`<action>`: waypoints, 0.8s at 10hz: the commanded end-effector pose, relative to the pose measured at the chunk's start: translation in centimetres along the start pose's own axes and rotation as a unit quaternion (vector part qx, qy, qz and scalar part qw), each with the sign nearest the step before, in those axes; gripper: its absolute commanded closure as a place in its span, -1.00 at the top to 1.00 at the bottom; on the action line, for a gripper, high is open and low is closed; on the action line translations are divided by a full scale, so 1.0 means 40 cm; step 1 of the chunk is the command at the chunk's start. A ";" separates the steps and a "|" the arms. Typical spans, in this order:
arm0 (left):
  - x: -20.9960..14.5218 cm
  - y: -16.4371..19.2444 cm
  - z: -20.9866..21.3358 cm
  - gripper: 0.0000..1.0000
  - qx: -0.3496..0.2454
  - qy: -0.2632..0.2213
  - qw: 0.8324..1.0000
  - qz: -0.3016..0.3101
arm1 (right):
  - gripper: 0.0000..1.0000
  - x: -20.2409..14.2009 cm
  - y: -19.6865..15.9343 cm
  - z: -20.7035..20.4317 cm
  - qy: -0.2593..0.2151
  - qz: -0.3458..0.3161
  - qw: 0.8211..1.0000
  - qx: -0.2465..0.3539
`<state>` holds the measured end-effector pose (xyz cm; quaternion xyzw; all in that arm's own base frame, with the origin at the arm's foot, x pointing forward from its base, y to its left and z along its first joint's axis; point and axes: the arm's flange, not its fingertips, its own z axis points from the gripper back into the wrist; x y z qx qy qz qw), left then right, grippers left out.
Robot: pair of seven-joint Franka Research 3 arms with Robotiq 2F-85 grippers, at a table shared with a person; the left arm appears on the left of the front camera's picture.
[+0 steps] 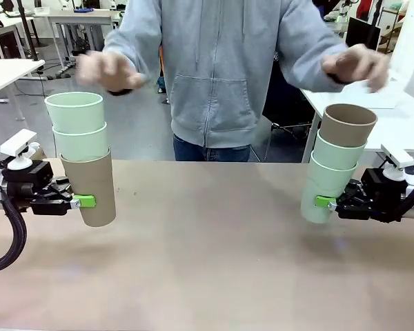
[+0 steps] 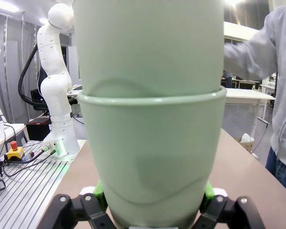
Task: Stack the cups and store them in the basket.
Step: Place the stack of Reusable plastic cups into the Pantry Basket.
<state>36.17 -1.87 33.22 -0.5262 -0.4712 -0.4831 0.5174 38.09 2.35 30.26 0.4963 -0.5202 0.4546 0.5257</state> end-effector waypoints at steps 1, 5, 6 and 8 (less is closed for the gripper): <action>0.015 0.000 -0.002 0.69 0.001 -0.007 1.000 0.001 | 0.68 0.010 -0.001 -0.001 -0.001 0.007 1.000 -0.001; 0.015 0.000 -0.002 0.69 0.001 -0.007 1.000 0.001 | 0.68 0.010 -0.001 -0.001 -0.001 0.007 1.000 -0.001; 0.015 0.000 -0.002 0.69 0.001 -0.007 1.000 0.001 | 0.68 0.010 -0.001 -0.001 -0.001 0.007 1.000 -0.001; 0.015 0.000 -0.002 0.69 0.001 -0.007 1.000 0.001 | 0.68 0.010 -0.001 -0.001 -0.001 0.007 1.000 -0.001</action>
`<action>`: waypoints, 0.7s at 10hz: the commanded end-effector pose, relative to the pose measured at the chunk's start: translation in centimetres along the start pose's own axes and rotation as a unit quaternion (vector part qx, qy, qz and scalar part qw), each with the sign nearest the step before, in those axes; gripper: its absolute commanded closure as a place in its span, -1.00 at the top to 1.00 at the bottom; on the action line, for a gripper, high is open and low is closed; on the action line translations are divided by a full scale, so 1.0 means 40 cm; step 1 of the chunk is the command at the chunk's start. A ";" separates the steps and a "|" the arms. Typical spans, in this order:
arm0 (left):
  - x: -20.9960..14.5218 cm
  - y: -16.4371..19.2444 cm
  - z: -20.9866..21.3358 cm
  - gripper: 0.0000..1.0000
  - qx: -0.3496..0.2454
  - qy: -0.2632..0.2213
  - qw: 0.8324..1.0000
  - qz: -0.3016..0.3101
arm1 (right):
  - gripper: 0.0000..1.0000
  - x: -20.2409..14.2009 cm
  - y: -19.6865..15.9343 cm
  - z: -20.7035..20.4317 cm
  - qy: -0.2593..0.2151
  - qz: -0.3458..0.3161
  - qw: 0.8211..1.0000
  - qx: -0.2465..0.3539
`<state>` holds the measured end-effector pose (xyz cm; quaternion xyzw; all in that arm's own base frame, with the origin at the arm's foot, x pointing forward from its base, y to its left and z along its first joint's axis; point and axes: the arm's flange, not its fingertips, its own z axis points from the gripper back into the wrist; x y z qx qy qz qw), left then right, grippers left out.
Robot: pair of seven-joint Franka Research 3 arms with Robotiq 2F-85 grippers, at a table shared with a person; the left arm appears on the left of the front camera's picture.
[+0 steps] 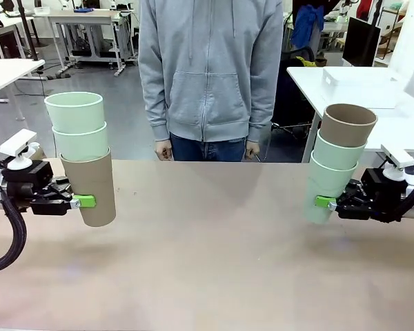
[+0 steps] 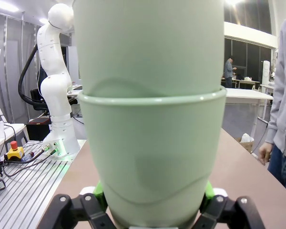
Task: Stack the cups and store them in the basket.
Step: Place the stack of Reusable plastic cups into the Pantry Basket.
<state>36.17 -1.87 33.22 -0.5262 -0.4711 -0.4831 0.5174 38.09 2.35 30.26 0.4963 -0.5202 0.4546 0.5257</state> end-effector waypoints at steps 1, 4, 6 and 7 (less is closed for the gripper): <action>0.015 0.000 -0.002 0.69 0.001 -0.007 1.000 0.001 | 0.68 0.010 -0.001 -0.001 -0.001 0.007 1.000 -0.001; 0.015 0.000 -0.002 0.69 0.001 -0.007 1.000 0.001 | 0.68 0.010 -0.001 -0.001 -0.001 0.007 1.000 -0.001; 0.015 0.000 -0.002 0.69 0.001 -0.007 1.000 0.001 | 0.68 0.010 -0.001 -0.001 -0.001 0.007 1.000 -0.001; 0.015 0.000 -0.002 0.69 0.001 -0.007 1.000 0.001 | 0.68 0.010 -0.001 -0.001 -0.001 0.007 1.000 -0.001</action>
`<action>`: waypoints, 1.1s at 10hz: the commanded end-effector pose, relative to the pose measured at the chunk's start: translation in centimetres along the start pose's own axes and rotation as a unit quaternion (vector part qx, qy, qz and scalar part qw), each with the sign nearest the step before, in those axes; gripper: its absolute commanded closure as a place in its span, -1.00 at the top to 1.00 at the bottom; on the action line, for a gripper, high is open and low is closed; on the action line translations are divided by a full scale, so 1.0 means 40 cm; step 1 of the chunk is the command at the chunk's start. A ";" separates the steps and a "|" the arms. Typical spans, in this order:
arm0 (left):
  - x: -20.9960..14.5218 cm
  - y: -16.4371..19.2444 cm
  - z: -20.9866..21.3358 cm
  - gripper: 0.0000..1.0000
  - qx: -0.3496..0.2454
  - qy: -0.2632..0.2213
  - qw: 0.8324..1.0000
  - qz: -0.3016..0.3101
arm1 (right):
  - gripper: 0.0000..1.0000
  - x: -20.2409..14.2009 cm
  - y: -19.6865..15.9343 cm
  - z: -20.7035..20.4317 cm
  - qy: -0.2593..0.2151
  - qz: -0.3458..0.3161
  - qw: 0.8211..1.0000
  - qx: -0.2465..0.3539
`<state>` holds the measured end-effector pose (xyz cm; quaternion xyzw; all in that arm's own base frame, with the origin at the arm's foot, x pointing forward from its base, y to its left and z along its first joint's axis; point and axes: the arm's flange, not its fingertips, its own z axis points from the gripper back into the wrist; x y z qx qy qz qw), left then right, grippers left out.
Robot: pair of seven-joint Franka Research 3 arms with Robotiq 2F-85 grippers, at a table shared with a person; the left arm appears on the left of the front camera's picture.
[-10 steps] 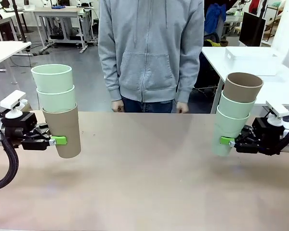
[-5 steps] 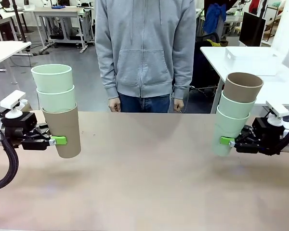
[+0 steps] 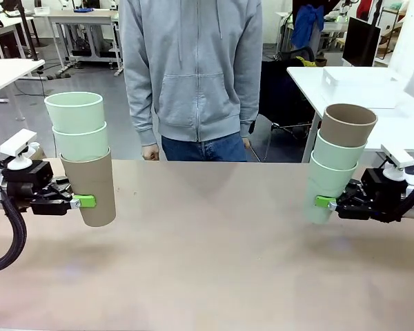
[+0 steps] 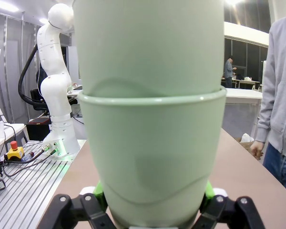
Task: Stack the cups and store them in the basket.
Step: Place the stack of Reusable plastic cups into the Pantry Basket.
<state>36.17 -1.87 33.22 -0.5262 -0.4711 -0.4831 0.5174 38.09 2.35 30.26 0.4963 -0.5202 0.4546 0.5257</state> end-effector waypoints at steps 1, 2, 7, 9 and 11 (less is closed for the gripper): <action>0.015 0.000 -0.002 0.69 0.001 -0.007 1.000 0.001 | 0.68 0.010 -0.001 -0.001 -0.001 0.007 1.000 -0.001; 0.015 0.000 -0.002 0.69 0.001 -0.007 1.000 0.001 | 0.68 0.010 -0.001 -0.001 -0.001 0.007 1.000 -0.001; 0.015 0.000 -0.002 0.69 0.001 -0.007 1.000 0.001 | 0.68 0.010 -0.001 -0.001 -0.001 0.007 1.000 -0.001; 0.015 0.000 -0.002 0.69 0.001 -0.007 1.000 0.001 | 0.68 0.010 -0.001 -0.001 -0.001 0.007 1.000 -0.001; 0.015 0.000 -0.002 0.69 0.001 -0.007 1.000 0.001 | 0.68 0.010 -0.001 -0.001 -0.001 0.007 1.000 -0.001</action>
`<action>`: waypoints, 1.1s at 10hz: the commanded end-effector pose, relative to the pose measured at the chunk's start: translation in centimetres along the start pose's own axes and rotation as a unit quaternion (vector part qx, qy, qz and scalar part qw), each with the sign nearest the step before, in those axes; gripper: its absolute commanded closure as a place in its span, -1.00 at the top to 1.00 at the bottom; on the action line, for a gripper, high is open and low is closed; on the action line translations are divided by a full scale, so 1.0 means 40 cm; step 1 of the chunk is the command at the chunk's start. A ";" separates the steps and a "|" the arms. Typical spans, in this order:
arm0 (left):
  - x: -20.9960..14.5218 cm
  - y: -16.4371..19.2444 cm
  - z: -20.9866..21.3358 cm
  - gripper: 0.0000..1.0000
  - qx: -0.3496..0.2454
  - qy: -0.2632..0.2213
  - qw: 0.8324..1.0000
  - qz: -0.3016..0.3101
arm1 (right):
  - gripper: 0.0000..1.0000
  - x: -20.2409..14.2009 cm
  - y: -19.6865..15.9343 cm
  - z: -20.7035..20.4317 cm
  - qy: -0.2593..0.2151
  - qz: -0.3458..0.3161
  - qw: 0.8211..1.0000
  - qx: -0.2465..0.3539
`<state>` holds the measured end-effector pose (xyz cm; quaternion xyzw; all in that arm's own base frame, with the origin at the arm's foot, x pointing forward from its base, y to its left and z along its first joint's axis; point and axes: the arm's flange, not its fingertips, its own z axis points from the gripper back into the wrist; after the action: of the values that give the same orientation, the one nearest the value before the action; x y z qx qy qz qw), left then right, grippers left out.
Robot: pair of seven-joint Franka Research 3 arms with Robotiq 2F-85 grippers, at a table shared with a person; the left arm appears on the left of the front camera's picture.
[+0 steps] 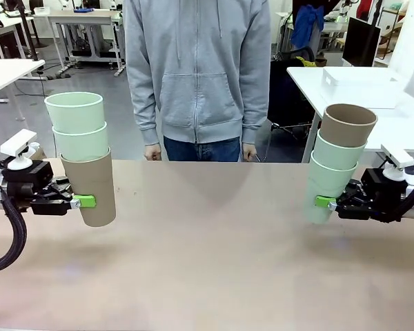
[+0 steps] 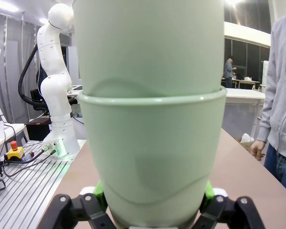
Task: Stack the cups and store them in the basket.
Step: Place the stack of Reusable plastic cups into the Pantry Basket.
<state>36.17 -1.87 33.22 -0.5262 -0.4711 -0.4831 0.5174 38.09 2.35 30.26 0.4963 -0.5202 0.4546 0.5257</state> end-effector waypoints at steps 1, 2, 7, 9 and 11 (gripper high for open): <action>0.015 0.000 -0.002 0.69 0.001 -0.007 1.000 0.001 | 0.68 0.010 -0.001 -0.001 -0.001 0.007 1.000 -0.001; 0.015 0.000 -0.002 0.69 0.001 -0.007 1.000 0.001 | 0.68 0.010 -0.001 -0.001 -0.001 0.007 1.000 -0.001; 0.015 0.000 -0.002 0.69 0.001 -0.007 1.000 0.001 | 0.68 0.010 -0.001 -0.001 -0.001 0.007 1.000 -0.001; 0.015 0.000 -0.002 0.69 0.001 -0.007 1.000 0.001 | 0.68 0.010 -0.001 -0.001 -0.001 0.007 1.000 -0.001; 0.015 0.000 -0.002 0.69 0.001 -0.007 1.000 0.001 | 0.68 0.010 -0.001 -0.001 -0.001 0.007 1.000 -0.001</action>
<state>36.17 -1.87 33.22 -0.5262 -0.4711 -0.4831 0.5174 38.09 2.35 30.26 0.4963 -0.5202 0.4546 0.5257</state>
